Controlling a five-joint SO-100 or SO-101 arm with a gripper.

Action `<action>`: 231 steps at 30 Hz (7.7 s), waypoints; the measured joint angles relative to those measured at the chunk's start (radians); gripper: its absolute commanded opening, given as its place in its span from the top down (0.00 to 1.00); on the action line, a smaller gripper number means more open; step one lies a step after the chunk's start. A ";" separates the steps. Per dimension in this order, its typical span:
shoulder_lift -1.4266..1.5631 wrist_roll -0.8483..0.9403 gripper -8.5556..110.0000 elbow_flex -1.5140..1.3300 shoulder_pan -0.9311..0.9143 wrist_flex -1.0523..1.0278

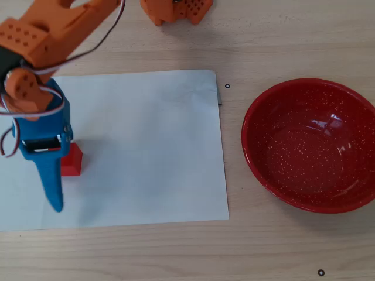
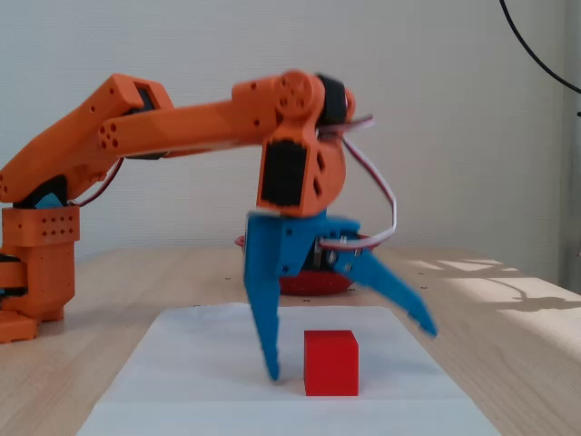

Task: Grasp the red cube and put it in the red bowl

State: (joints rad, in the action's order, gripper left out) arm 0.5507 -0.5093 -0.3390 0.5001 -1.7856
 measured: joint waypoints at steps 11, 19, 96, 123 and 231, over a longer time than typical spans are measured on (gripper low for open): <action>-0.026 -0.002 0.43 0.031 -0.002 0.018; -0.035 -0.002 0.54 0.063 -0.002 0.017; 0.982 0.499 0.92 -0.641 -0.833 0.137; 1.035 0.594 0.70 -1.140 -1.132 0.710; 2.729 0.715 0.92 -2.786 -0.555 0.864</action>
State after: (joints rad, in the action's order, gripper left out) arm 3.2797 0.2056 -3.1247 -0.0552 -0.9219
